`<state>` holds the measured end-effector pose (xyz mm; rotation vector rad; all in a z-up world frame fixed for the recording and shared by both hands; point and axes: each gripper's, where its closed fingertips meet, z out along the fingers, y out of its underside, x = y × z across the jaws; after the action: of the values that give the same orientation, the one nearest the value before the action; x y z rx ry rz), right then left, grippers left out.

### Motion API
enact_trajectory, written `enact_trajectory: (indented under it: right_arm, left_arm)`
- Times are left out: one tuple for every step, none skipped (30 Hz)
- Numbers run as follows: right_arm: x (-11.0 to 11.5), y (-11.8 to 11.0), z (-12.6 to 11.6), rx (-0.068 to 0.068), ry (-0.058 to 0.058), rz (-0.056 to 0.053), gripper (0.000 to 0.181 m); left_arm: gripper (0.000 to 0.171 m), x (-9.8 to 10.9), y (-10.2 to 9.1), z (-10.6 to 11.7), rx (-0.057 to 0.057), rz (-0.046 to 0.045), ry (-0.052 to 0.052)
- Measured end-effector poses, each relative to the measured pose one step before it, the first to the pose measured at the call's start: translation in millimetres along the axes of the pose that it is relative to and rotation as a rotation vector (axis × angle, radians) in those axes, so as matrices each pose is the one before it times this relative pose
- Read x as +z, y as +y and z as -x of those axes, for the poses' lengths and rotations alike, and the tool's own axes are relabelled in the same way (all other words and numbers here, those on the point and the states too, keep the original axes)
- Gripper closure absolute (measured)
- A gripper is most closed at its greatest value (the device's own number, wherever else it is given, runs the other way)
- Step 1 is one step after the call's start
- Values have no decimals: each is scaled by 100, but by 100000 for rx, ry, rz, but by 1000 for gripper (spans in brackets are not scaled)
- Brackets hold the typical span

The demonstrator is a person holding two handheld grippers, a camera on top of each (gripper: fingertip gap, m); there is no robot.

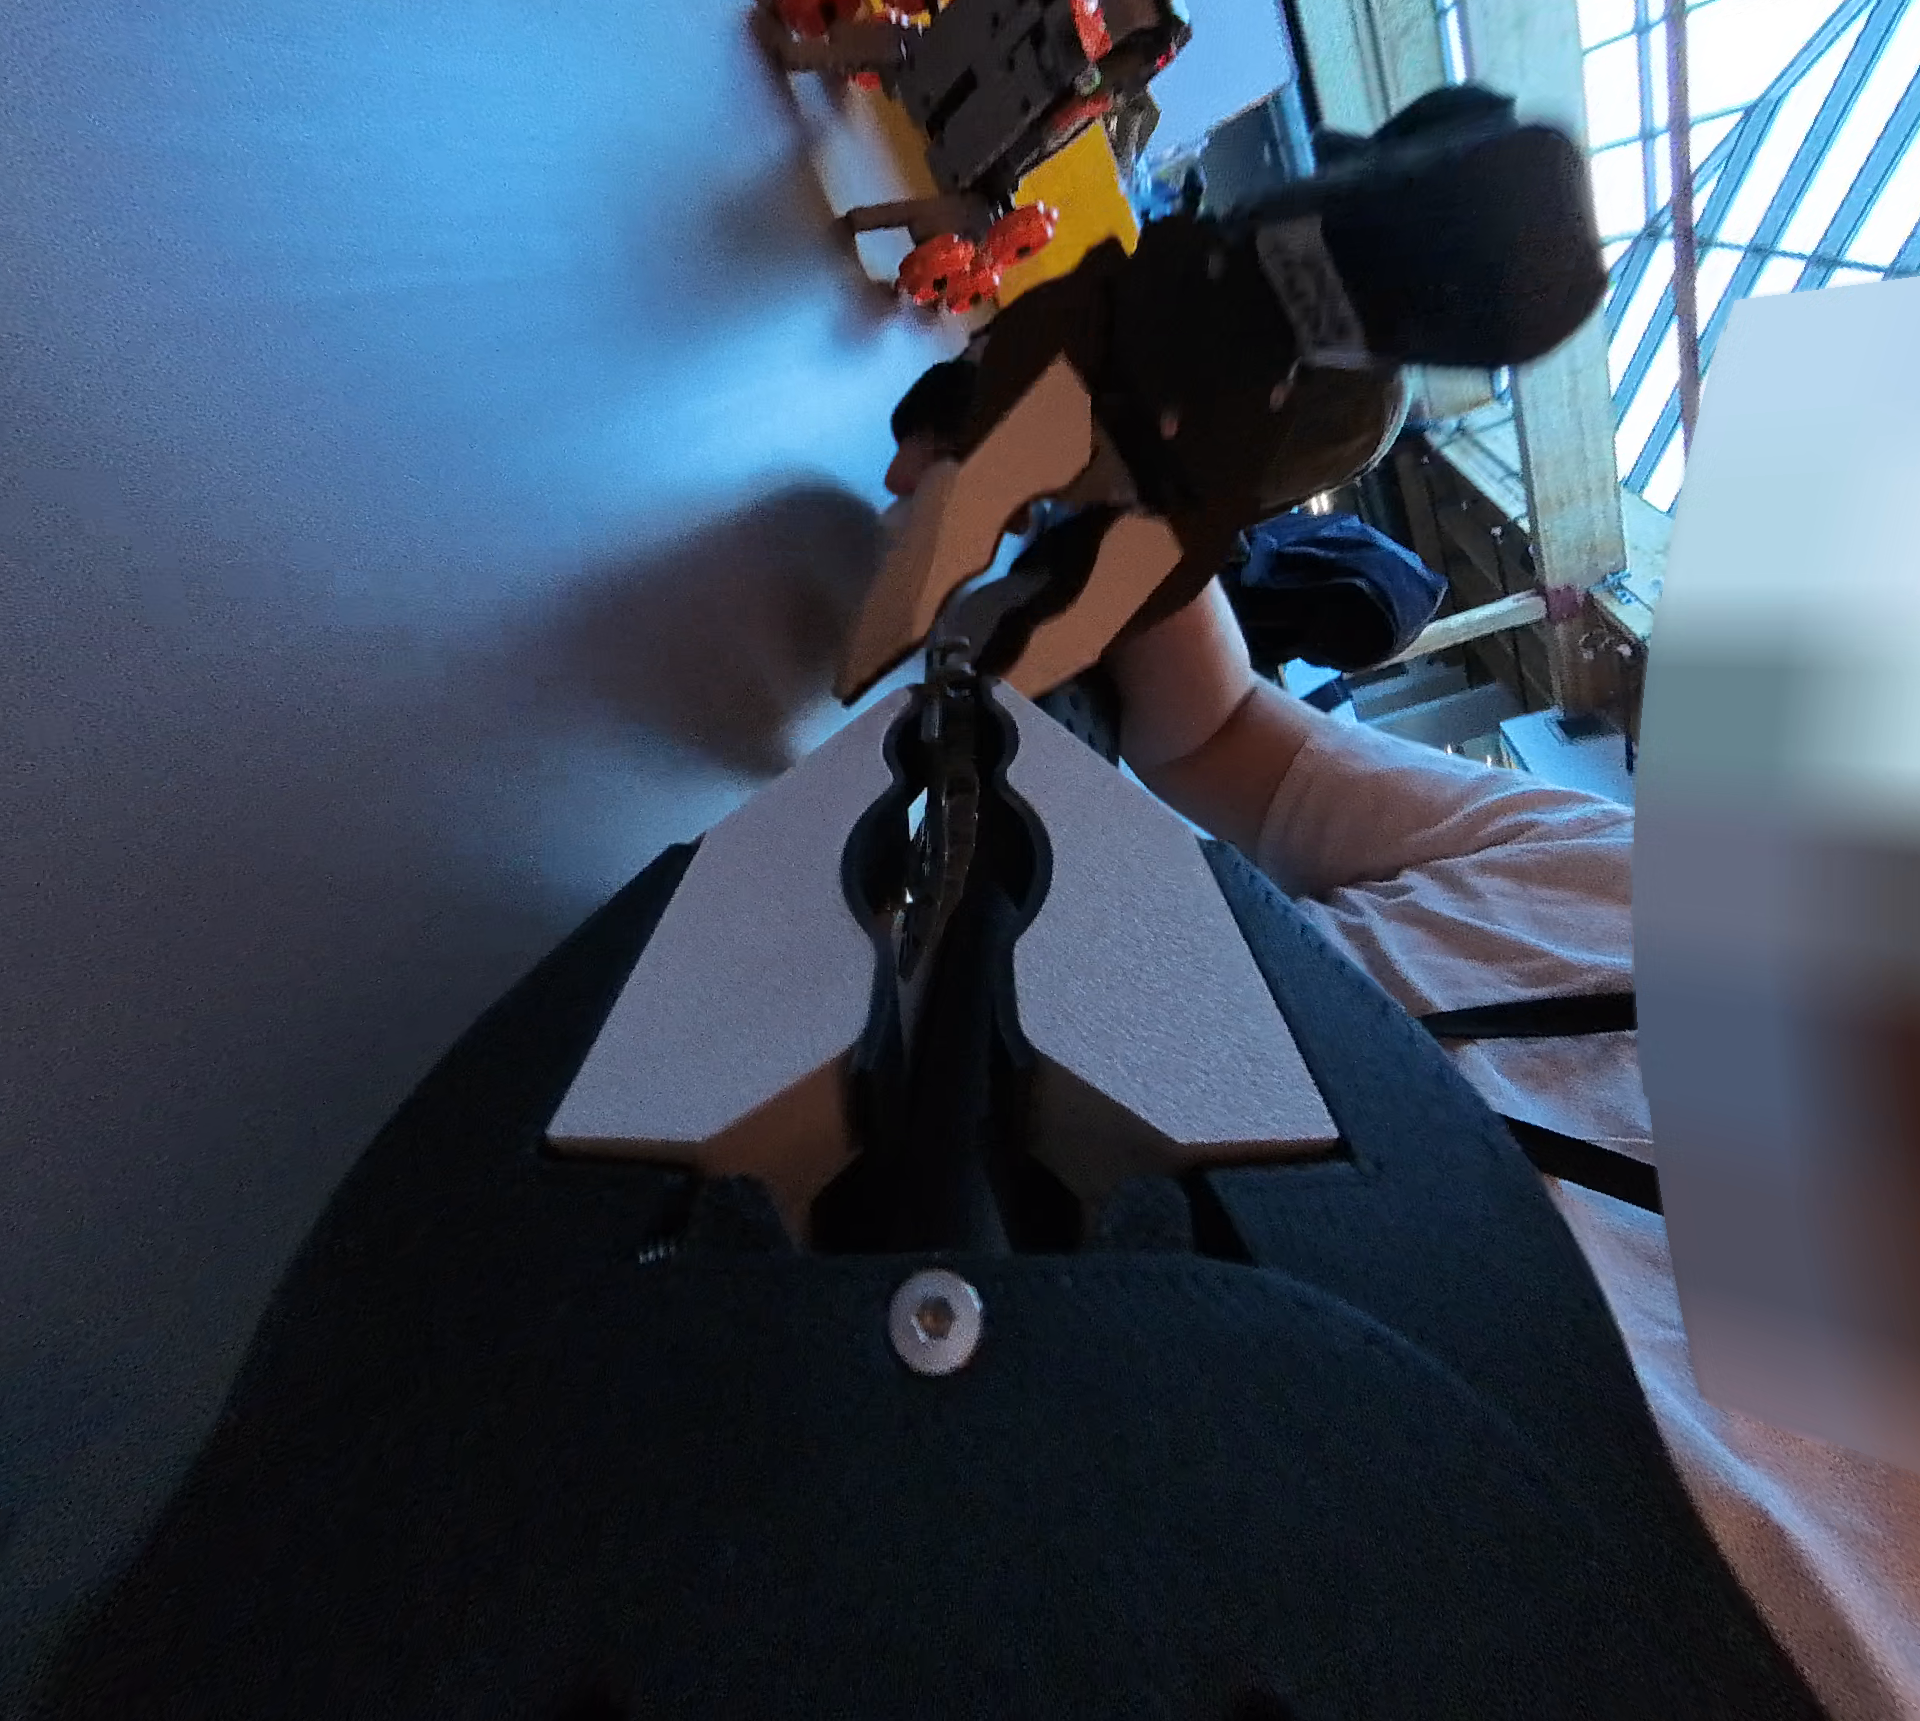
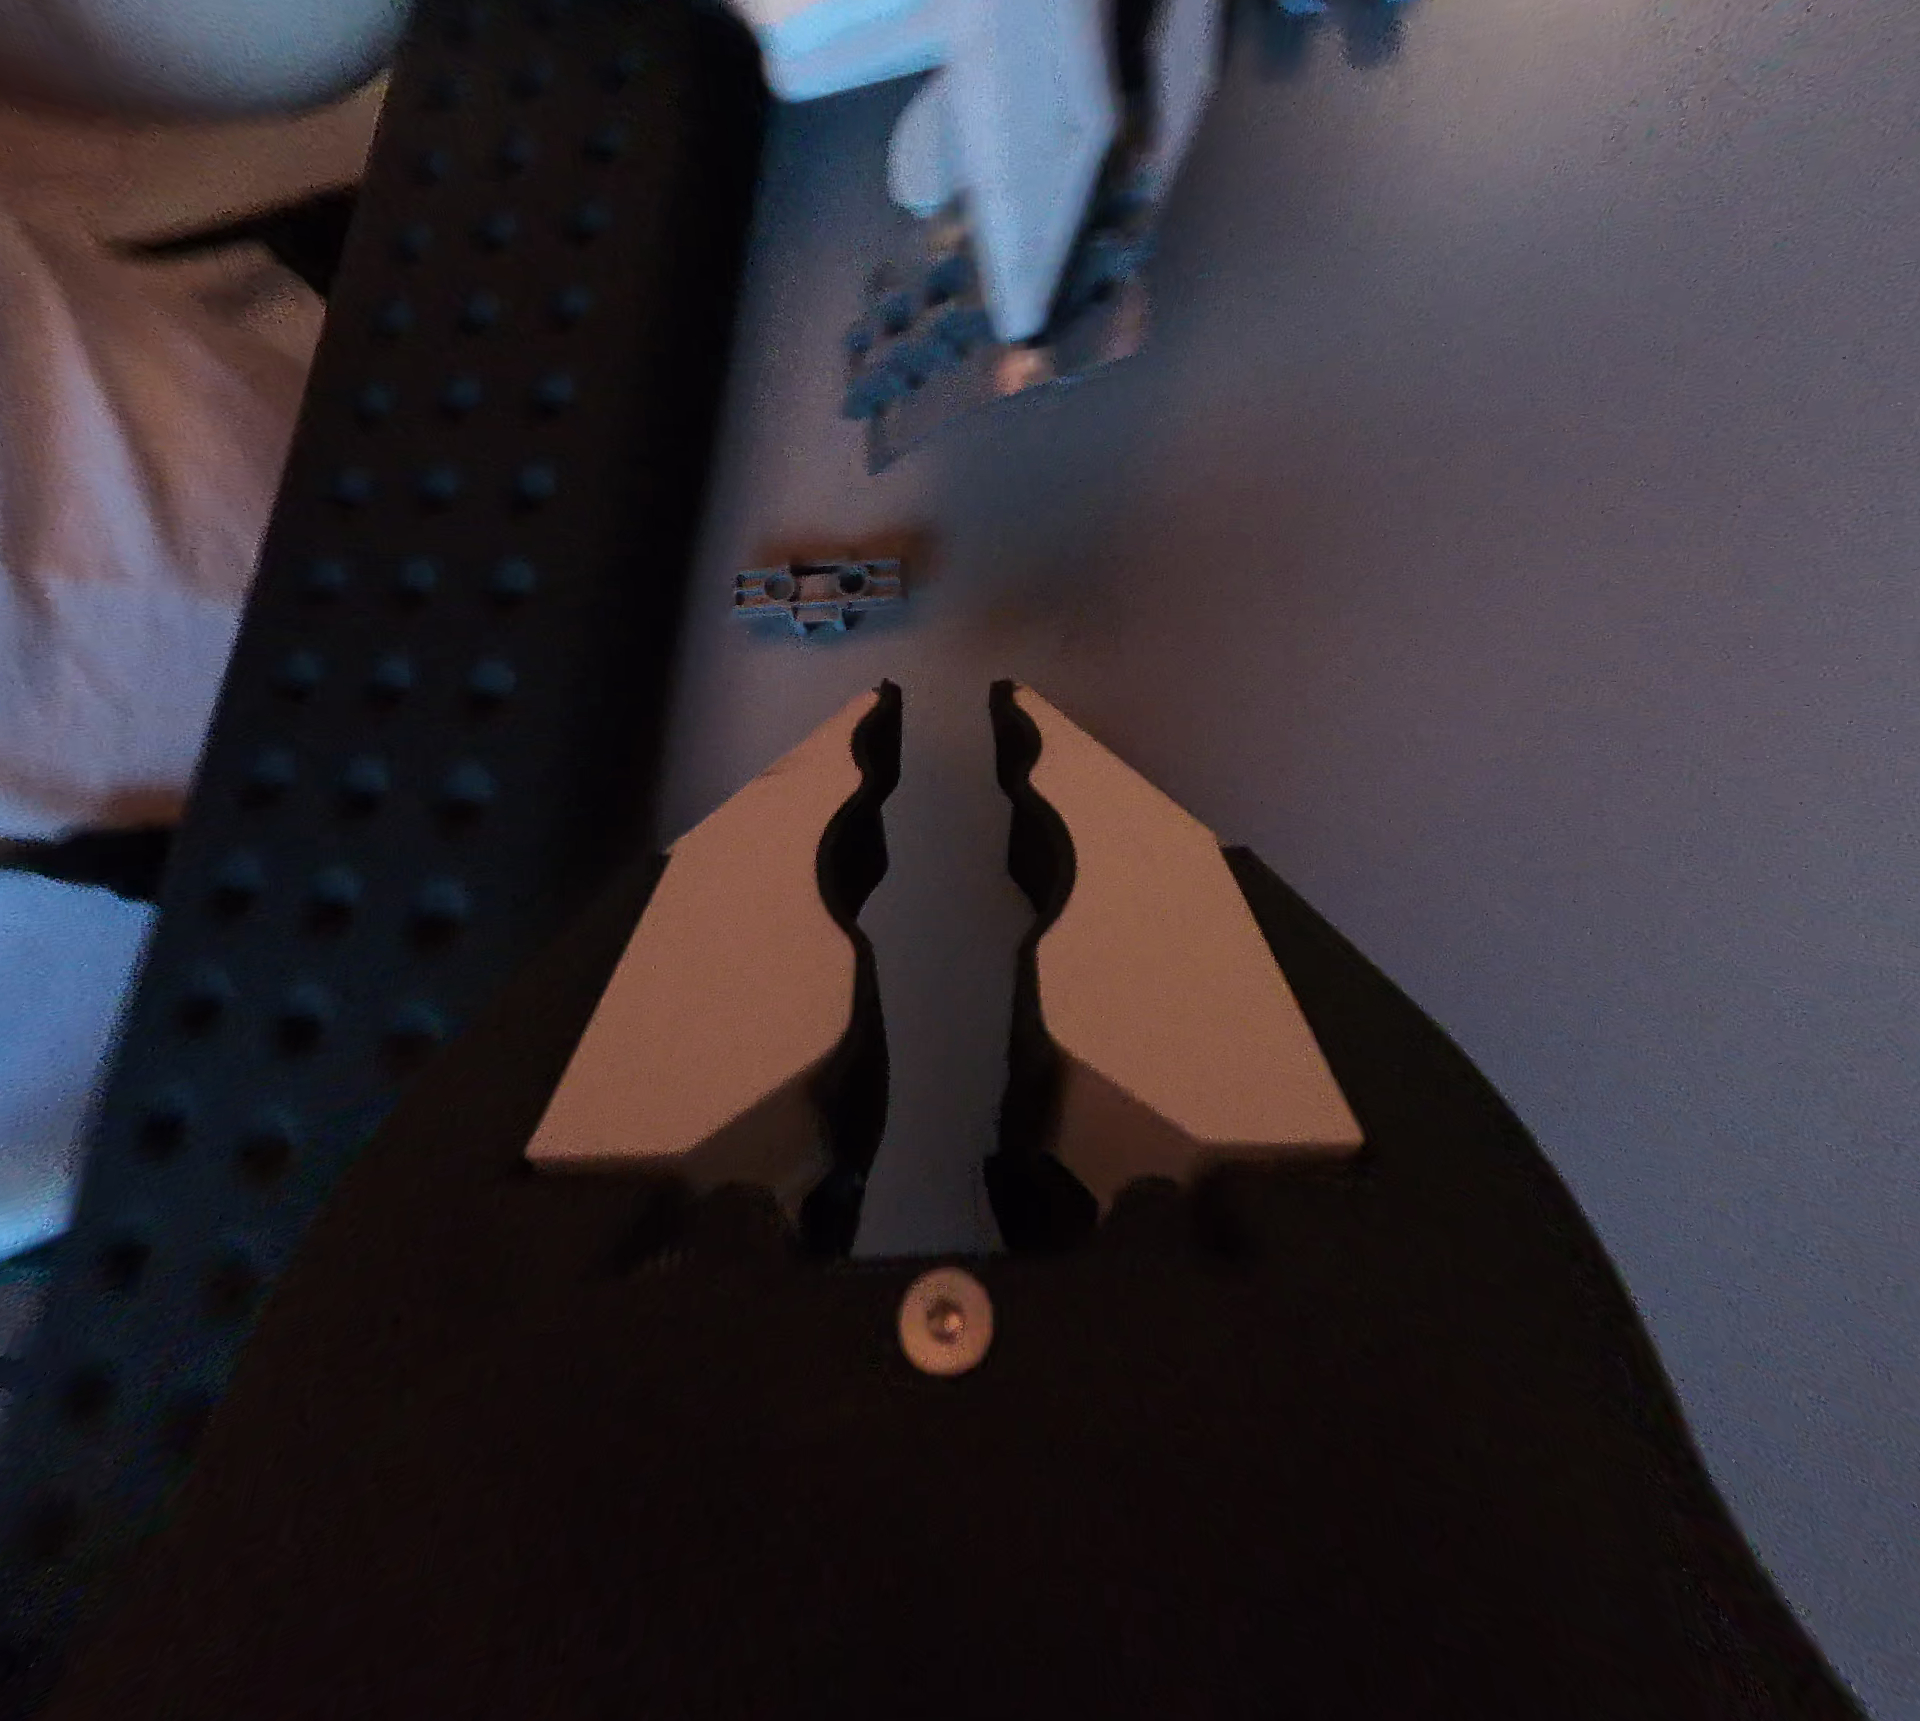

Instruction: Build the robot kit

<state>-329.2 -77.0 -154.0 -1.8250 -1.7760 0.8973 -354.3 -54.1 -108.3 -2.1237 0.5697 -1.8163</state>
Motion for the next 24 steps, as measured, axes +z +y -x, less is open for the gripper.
enact_trajectory:
  right_arm:
    - [393, -280, 290, -10469, -374, -2150, 157]
    - [314, -208, 351, -11030, -1766, -1172, 152]
    - [136, -61, -45, -9849, -637, 1139, 152]
    - [-9, -385, -288, -6885, -90, 277, 151]
    - [-23, -796, 105, -3549, -3450, -1433, 151]
    - [66, -476, 345, -1214, -5999, 765, 150]
    - [197, 21, 206, -106, -5453, 3097, 148]
    - [294, 215, 34, -449, -3527, 3617, 146]
    - [374, 320, 388, -689, -4228, 3617, 148]
    - [348, 426, 114, -1320, -759, 4436, 150]
    - [209, 247, -197, -3750, 3811, 3522, 149]
    - [59, -214, 81, -4757, 4516, 352, 146]
    - [-157, -569, 91, -4402, 5821, -1671, 146]
    - [-296, -810, -82, -4684, 7618, -3736, 145]
    - [-239, -536, 390, -6250, 4677, -2283, 146]
    - [-166, 66, 130, -6526, 5514, 2289, 146]
    - [-1, 409, 237, -6305, 3435, 3171, 146]
    - [166, 655, 196, -4897, 2104, 3924, 148]
    - [143, -64, -266, -2047, 3310, -585, 151]
    - [172, -272, -155, -377, 642, -1569, 149]
    - [233, -177, -12, 1268, -1613, -653, 149]
    - [242, -83, -196, 1700, -912, 27, 148]
    - [218, -132, -135, 970, -637, -226, 148]
    - [188, -205, 31, 826, -728, -670, 150]
  left_arm:
    - [166, -288, -258, 3, -490, -1611, 310]
    - [166, -208, -237, 56, -491, -1289, 25]
    - [166, -116, -215, 50, -387, -1177, -44]
    - [166, -49, -118, 13, -441, -642, 227]
    - [166, 7, -19, -19, -555, -108, 434]
    - [166, 8, 14, 28, -341, -129, 81]
    - [166, 7, 40, 104, 8, -32, -584]
    - [166, 3, 24, 77, 148, -149, -471]
    - [166, -16, -16, 3, -103, -421, 63]
    - [166, -15, -48, 5, -385, -390, 195]
    - [166, -9, -25, 54, -440, -157, -8]
    - [166, -19, -14, 74, -421, -6, -108]
    - [166, 4, 0, 66, -360, 71, -146]
    - [166, 9, 33, 49, -318, 151, -14]
    - [166, 42, 44, -19, -154, 304, 224]
    - [166, 57, 58, -21, 7, 482, 164]
    - [166, 72, 81, 15, 44, 557, -56]
    - [166, 75, 89, 30, -86, 697, -50]
    - [165, 85, 73, 52, -201, 593, -110]
    - [165, 60, 56, 58, -190, 391, -143]
    - [165, 36, 32, 56, -215, 161, -192]
    - [166, -12, 0, 62, -266, -128, -137]
    - [166, -54, -44, 38, -303, -416, -49]
    - [166, -73, -90, 29, -284, -730, -4]
